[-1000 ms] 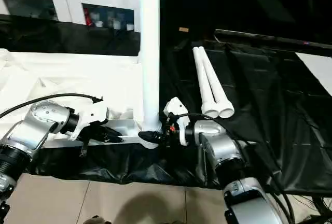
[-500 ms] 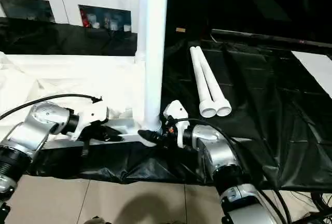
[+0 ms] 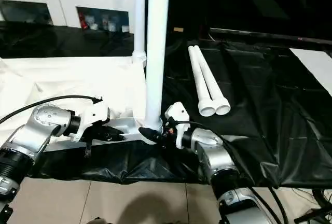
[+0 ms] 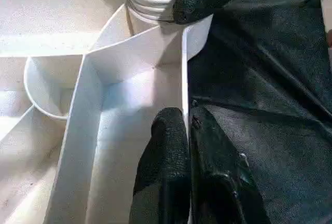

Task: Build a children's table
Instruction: Insert table leg to table base

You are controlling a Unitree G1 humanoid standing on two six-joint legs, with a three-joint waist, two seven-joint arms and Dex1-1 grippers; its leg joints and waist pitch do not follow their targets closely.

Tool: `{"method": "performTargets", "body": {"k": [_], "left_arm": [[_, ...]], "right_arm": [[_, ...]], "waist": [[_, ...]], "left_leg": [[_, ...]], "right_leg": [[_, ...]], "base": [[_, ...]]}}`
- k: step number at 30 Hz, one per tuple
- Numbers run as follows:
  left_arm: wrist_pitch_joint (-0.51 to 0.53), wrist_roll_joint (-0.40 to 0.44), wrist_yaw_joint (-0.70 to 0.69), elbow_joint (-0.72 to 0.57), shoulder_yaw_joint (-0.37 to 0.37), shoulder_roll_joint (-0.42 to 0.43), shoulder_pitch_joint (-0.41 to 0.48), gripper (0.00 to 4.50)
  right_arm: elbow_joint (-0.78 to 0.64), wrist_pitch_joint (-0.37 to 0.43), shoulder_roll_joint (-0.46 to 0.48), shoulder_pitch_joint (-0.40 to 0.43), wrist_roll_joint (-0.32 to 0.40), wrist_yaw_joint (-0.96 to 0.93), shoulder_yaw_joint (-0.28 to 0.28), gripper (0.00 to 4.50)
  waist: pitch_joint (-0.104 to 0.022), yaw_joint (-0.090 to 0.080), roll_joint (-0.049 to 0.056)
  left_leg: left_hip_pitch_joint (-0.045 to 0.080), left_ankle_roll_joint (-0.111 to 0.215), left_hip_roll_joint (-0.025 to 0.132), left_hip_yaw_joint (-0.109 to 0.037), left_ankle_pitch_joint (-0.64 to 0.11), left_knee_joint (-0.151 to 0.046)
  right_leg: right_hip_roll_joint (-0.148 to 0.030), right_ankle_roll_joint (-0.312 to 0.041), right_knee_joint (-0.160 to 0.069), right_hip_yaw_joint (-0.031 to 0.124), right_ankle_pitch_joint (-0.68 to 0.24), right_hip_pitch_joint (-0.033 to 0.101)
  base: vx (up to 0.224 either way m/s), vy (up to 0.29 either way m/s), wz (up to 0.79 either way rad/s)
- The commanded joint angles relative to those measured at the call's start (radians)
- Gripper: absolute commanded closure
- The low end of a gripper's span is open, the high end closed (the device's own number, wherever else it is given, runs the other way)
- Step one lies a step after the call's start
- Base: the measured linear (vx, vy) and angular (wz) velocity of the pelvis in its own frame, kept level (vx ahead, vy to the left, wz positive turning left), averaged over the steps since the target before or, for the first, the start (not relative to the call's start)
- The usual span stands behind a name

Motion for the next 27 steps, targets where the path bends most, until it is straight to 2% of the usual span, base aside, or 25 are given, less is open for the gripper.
{"method": "performTargets", "body": {"k": [1,2,3,4,5,6,7,8,9,10,11,12,13,14,15,16,17,18,19,20,24,27], "left_arm": [[0.018,-0.008,0.045,-0.014,0.015,-0.035,-0.014,4.50],[0.032,-0.002,0.086,-0.007,0.021,-0.057,-0.020,4.50],[0.044,0.004,0.139,0.004,0.028,-0.087,-0.029,4.50],[0.053,0.013,0.204,0.020,0.034,-0.125,-0.041,4.50],[0.070,0.025,0.297,0.044,0.044,-0.181,-0.060,4.50],[0.079,0.028,0.341,0.056,0.047,-0.215,-0.070,4.50],[0.079,0.028,0.341,0.056,0.047,-0.215,-0.070,4.50],[0.084,0.032,0.380,0.066,0.047,-0.243,-0.079,4.50],[0.085,0.042,0.418,0.076,0.042,-0.272,-0.087,4.50],[0.084,0.050,0.442,0.082,0.034,-0.291,-0.092,4.50],[0.079,0.063,0.484,0.087,0.025,-0.321,-0.098,4.50],[0.079,0.063,0.484,0.087,0.025,-0.321,-0.098,4.50],[0.079,0.063,0.483,0.083,0.021,-0.328,-0.097,4.50],[0.075,0.069,0.482,0.076,0.013,-0.331,-0.093,4.50],[0.075,0.069,0.482,0.076,0.013,-0.331,-0.093,4.50],[0.070,0.076,0.481,0.073,0.010,-0.329,-0.091,4.50],[0.064,0.088,0.494,0.075,0.013,-0.326,-0.087,4.50],[0.064,0.088,0.494,0.075,0.013,-0.326,-0.087,4.50],[0.058,0.092,0.496,0.079,0.014,-0.322,-0.086,4.50],[0.046,0.097,0.496,0.085,0.013,-0.318,-0.085,4.50],[0.006,0.093,0.471,0.086,0.008,-0.297,-0.069,4.50],[-0.044,0.080,0.422,0.076,0.001,-0.256,-0.039,4.50]], "right_arm": [[0.089,0.020,-0.004,0.011,-0.037,-0.130,-0.035,1.73],[0.111,0.012,0.008,0.002,-0.036,-0.182,-0.050,1.73],[0.139,0.006,0.022,-0.011,-0.035,-0.238,-0.063,1.73],[0.167,0.001,0.043,-0.025,-0.030,-0.301,-0.080,1.74],[0.205,-0.003,0.070,-0.046,-0.021,-0.380,-0.100,1.74],[0.224,-0.007,0.087,-0.061,-0.014,-0.420,-0.111,1.74],[0.224,-0.007,0.087,-0.061,-0.014,-0.420,-0.111,1.74],[0.242,-0.013,0.102,-0.076,-0.008,-0.448,-0.118,1.74],[0.261,-0.016,0.118,-0.092,-0.004,-0.481,-0.125,1.74],[0.278,-0.022,0.131,-0.108,-0.003,-0.508,-0.129,1.74],[0.307,-0.027,0.155,-0.139,0.005,-0.549,-0.145,1.74],[0.307,-0.027,0.155,-0.139,0.005,-0.549,-0.145,1.74],[0.318,-0.028,0.162,-0.150,0.006,-0.563,-0.150,1.74],[0.337,-0.039,0.170,-0.171,-0.013,-0.588,-0.143,1.74],[0.337,-0.039,0.170,-0.171,-0.013,-0.588,-0.143,1.74],[0.345,-0.046,0.173,-0.178,-0.023,-0.597,-0.141,1.75],[0.357,-0.056,0.178,-0.186,-0.031,-0.611,-0.148,1.75],[0.358,-0.056,0.178,-0.187,-0.031,-0.611,-0.148,1.75],[0.361,-0.061,0.179,-0.189,-0.033,-0.613,-0.152,1.75],[0.368,-0.067,0.180,-0.191,-0.035,-0.614,-0.153,1.75],[0.383,-0.092,0.175,-0.199,-0.046,-0.606,-0.151,1.75],[0.394,-0.111,0.156,-0.208,-0.060,-0.598,-0.147,1.75]], "waist": [[-0.051,-0.010,0.025],[-0.051,-0.013,0.026],[-0.050,-0.019,0.029],[-0.049,-0.022,0.032],[-0.046,-0.033,0.037],[-0.040,-0.024,0.054],[-0.039,-0.019,0.057],[-0.039,0.034,0.043],[-0.047,0.050,-0.004],[-0.043,0.039,-0.050],[-0.047,0.044,-0.049],[-0.065,0.064,-0.027],[-0.079,0.075,-0.002],[-0.081,0.054,-0.010],[-0.079,0.047,0.001],[-0.076,0.040,0.002],[-0.077,0.034,-0.002],[-0.073,0.034,0.003],[-0.072,0.034,0.003],[-0.071,0.032,0.004],[-0.073,0.028,0.008],[-0.073,0.022,0.004]], "left_leg": [[0.043,-0.035,0.020,-0.029,-0.580,-0.074],[0.045,-0.033,0.021,-0.029,-0.590,-0.075],[0.046,-0.034,0.027,-0.034,-0.620,-0.077],[0.050,-0.037,0.032,-0.036,-0.649,-0.081],[0.041,-0.045,0.041,-0.047,-0.705,-0.094],[0.033,-0.053,0.063,-0.046,-0.799,-0.130],[0.006,-0.058,0.080,-0.043,-0.852,-0.164],[-0.061,-0.043,0.106,-0.013,-0.907,-0.226],[-0.009,-0.014,0.071,0.030,-0.786,-0.186],[0.064,-0.031,0.021,0.025,-0.648,-0.051],[0.059,0.007,-0.002,0.009,-0.331,0.078],[-0.059,0.012,0.002,-0.032,-0.127,0.011],[-0.042,-0.009,0.017,-0.032,-0.082,-0.034],[-0.004,-0.002,0.020,-0.018,-0.113,-0.050],[0.007,0.005,0.019,-0.009,-0.179,-0.057],[0.002,0.008,0.017,-0.008,-0.210,-0.059],[-0.014,0.006,0.013,-0.010,-0.229,-0.067],[-0.003,0.001,0.016,-0.008,-0.267,-0.069],[0.001,-0.001,0.017,-0.007,-0.282,-0.068],[-0.001,-0.006,0.018,-0.009,-0.297,-0.074],[-0.004,-0.017,0.023,-0.011,-0.300,-0.083],[-0.006,-0.011,0.022,-0.009,-0.285,-0.085]], "right_leg": [[-0.084,-0.068,-0.128,0.015,-0.701,0.007],[-0.083,-0.059,-0.134,0.007,-0.706,0.008],[-0.086,-0.049,-0.136,-0.009,-0.694,0.014],[-0.084,-0.049,-0.139,-0.018,-0.678,0.016],[-0.078,-0.040,-0.135,-0.036,-0.639,0.030],[-0.059,-0.058,-0.098,-0.042,-0.549,0.043],[-0.046,-0.074,-0.035,-0.039,-0.458,0.069],[-0.026,-0.065,0.129,-0.001,-0.269,0.111],[-0.034,-0.029,0.121,0.079,-0.444,0.058],[-0.072,0.029,-0.038,0.097,-0.814,-0.048],[-0.161,0.035,-0.137,0.144,-1.126,-0.067],[-0.167,0.013,-0.065,0.140,-0.880,0.072],[-0.131,-0.016,-0.043,0.115,-0.671,0.060],[-0.063,-0.071,-0.007,0.083,-0.297,0.017],[-0.062,-0.149,-0.009,0.083,-0.178,0.015],[-0.064,-0.173,-0.013,0.085,-0.170,0.019],[-0.068,-0.178,-0.018,0.080,-0.204,0.040],[-0.071,-0.169,-0.032,0.082,-0.276,0.028],[-0.073,-0.166,-0.037,0.084,-0.299,0.027],[-0.074,-0.157,-0.040,0.083,-0.331,0.029],[-0.076,-0.151,-0.042,0.082,-0.311,0.033],[-0.079,-0.146,-0.046,0.082,-0.318,0.036]], "base": [[0.000,0.000,0.00],[0.000,0.000,0.00],[0.000,0.000,0.00],[0.000,0.000,0.00],[0.000,0.000,0.00],[0.000,0.000,0.00],[-0.077,0.011,0.11],[-0.077,0.011,0.11],[-0.040,-0.076,0.21],[0.092,-0.136,0.12],[0.092,-0.136,0.12],[0.151,-0.070,-0.25],[0.085,-0.005,-0.10],[0.085,-0.005,-0.10],[0.009,-0.015,0.22],[0.000,0.000,0.00],[0.000,0.000,0.00],[0.000,0.000,0.00],[0.000,0.000,0.00],[0.000,0.000,0.00],[0.000,0.000,0.00],[0.000,0.000,0.00]]}}
